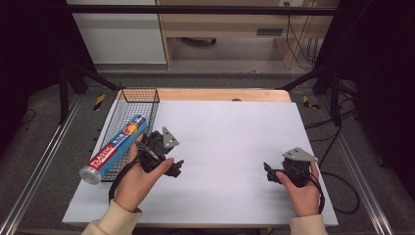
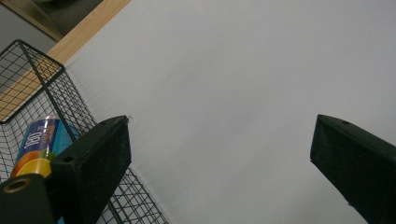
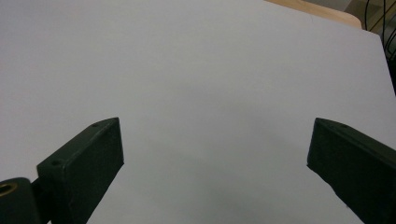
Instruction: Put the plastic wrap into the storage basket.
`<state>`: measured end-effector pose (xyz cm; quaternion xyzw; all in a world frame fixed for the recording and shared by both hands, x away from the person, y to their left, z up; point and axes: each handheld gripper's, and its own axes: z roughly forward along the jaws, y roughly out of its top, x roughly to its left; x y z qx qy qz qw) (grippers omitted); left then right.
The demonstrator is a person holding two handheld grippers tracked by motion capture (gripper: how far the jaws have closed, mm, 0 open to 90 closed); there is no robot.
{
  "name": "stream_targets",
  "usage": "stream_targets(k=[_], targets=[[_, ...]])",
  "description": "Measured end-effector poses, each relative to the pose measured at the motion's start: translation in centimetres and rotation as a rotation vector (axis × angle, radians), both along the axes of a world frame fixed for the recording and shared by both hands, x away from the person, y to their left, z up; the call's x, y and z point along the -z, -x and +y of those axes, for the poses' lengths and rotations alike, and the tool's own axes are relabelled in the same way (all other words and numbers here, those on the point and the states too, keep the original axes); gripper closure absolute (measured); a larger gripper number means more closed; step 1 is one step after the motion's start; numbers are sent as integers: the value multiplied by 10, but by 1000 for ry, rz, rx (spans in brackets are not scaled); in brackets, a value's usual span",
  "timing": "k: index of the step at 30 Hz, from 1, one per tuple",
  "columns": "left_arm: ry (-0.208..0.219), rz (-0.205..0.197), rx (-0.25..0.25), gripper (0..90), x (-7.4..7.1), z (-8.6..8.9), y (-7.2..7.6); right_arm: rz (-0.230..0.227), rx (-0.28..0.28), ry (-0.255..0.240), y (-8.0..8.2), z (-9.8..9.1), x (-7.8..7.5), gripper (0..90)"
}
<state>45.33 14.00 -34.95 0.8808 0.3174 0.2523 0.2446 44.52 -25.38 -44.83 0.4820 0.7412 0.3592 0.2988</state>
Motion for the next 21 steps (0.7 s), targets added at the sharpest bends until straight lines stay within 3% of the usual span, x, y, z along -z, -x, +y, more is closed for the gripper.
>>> stream_targets(k=[4, 7, 10, 16, 21], targets=[[2, -2, 19, 52, 5, -5, 0, 0, -4, 6, 4, -1, 1, 40], [44, -34, 22, 54, 8, -6, -1, 3, -7, 7, 9, -3, 1, 40], [58, -37, 34, 55, 12, -8, -2, 3, -6, 5, 11, -3, 2, 40], [67, -29, 104, 54, 27, -18, -4, 2, -6, 8, 17, -5, 2, 40], [97, -27, 156, 53, 46, -26, -8, 12, 5, 0, 21, -7, 4, 40]])
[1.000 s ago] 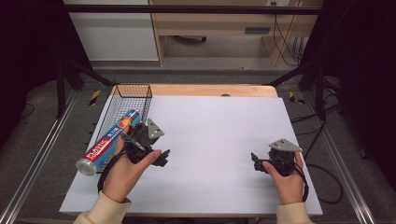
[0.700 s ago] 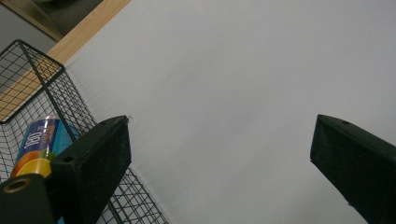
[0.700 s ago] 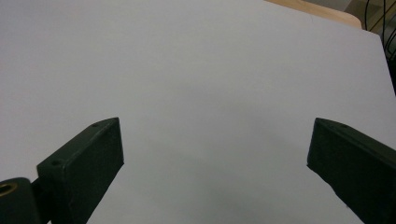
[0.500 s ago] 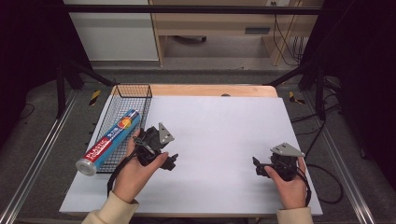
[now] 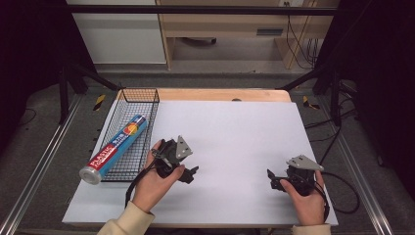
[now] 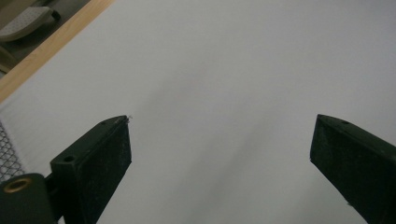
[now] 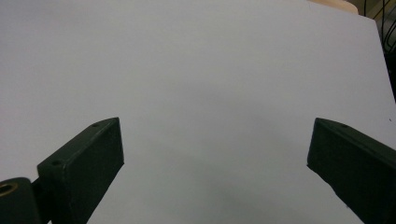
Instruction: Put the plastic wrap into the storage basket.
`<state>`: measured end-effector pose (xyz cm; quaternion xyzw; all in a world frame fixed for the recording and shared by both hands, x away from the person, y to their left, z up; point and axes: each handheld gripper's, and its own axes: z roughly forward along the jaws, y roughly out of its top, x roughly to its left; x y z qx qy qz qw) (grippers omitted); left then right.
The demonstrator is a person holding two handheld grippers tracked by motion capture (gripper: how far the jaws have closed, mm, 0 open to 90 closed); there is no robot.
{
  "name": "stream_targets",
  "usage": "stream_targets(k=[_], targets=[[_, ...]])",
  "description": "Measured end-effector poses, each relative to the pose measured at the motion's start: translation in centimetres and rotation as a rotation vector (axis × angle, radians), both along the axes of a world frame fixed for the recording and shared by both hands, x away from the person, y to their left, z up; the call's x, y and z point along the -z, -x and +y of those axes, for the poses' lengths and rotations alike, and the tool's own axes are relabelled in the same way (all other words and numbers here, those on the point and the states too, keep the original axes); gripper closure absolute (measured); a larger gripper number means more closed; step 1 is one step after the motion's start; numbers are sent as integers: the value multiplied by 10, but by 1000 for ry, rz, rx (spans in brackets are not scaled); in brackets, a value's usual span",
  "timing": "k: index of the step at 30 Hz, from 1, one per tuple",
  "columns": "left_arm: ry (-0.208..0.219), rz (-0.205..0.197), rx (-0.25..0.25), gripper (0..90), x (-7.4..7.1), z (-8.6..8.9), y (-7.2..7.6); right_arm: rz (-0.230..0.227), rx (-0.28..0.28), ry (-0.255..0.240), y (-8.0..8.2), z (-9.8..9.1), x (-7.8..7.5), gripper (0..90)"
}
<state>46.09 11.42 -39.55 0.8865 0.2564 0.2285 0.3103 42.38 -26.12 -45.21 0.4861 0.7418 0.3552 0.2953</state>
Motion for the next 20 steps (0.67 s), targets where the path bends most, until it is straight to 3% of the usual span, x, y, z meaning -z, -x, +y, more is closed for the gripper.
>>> stream_targets(k=[3, 5, 11, 12, 14, 16, 17, 18, 20], targets=[[12, -8, 19, 53, 5, -2, -1, 1, 0, -1, 1, -1, 1, 41], [35, -3, 57, 53, 13, -5, -2, 8, 5, -6, 2, -1, 1, 41], [34, 18, 104, 53, 33, -2, -7, 10, 5, -7, 2, -2, 3, 41], [60, 24, 115, 52, 42, 4, -10, 13, 6, -12, 2, -2, 3, 41], [82, 25, 113, 52, 45, 6, -10, 14, 7, -13, 2, -2, 4, 41], [145, 19, 120, 52, 51, 13, -9, 16, 6, -18, 1, -3, 6, 41], [165, 2, 119, 52, 53, 16, -8, 23, 7, -22, 1, -3, 6, 42], [216, -29, 114, 52, 54, 23, -5, 27, 6, -31, 0, -3, 7, 42], [231, -41, 108, 51, 54, 26, -3, 34, 8, -46, -2, -3, 9, 42]])
